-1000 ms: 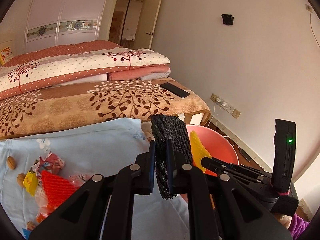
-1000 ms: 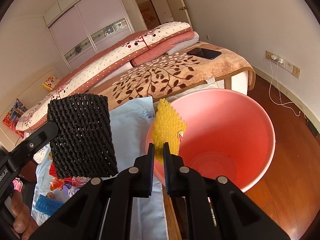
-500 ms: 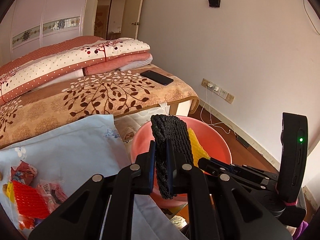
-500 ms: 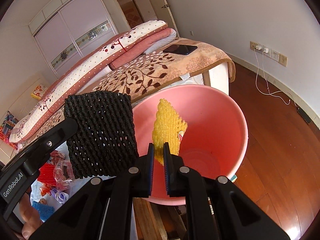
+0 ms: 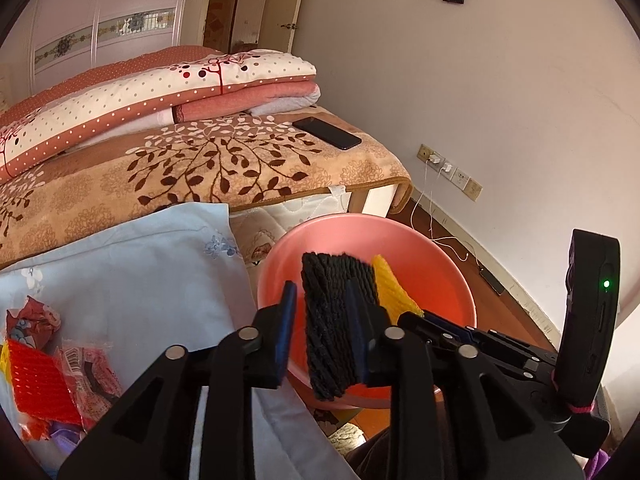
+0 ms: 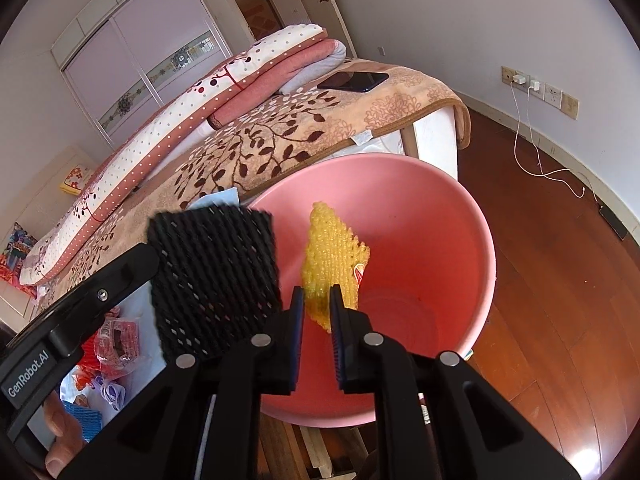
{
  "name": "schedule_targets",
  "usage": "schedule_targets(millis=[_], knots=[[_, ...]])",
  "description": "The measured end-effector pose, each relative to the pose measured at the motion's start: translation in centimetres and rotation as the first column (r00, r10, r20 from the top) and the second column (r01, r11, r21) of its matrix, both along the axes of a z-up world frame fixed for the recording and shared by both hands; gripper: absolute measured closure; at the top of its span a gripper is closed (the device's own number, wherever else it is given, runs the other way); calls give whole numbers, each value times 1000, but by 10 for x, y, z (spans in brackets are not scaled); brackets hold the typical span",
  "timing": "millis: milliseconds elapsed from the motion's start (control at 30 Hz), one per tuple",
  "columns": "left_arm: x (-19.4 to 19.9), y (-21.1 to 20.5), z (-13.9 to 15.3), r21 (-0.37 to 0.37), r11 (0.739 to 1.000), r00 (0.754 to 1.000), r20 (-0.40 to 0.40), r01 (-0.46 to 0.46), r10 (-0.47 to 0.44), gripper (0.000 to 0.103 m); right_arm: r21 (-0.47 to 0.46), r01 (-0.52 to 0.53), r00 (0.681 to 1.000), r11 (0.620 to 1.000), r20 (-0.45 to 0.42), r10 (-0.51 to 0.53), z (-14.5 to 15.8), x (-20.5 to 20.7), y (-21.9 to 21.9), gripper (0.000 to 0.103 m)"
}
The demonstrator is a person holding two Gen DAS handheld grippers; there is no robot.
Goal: Collect trash
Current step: 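Carry both mesh sleeves over the pink bucket and open both tools, then move both open tools back over the items on the sheet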
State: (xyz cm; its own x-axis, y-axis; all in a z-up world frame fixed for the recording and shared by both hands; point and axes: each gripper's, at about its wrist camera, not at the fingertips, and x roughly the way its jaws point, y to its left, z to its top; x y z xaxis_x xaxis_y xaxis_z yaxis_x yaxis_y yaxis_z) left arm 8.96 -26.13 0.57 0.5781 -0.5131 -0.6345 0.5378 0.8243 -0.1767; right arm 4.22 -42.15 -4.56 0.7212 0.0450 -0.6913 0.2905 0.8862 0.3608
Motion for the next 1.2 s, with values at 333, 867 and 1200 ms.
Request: schedule_targets(millis=[333, 867, 1200], knots=[[0, 9, 3, -16, 1000, 1000, -15, -27, 26, 65, -40, -6, 1000, 999, 30, 7, 11, -2, 5, 62], [-25, 89, 21, 58, 976, 973, 105, -210, 204, 65, -102, -124, 984, 987, 112, 135, 37, -11, 94, 51], [-34, 156, 15, 81, 942, 942, 109, -327, 318, 65, -141, -219, 967, 965, 101, 234, 38, -8, 160, 51]])
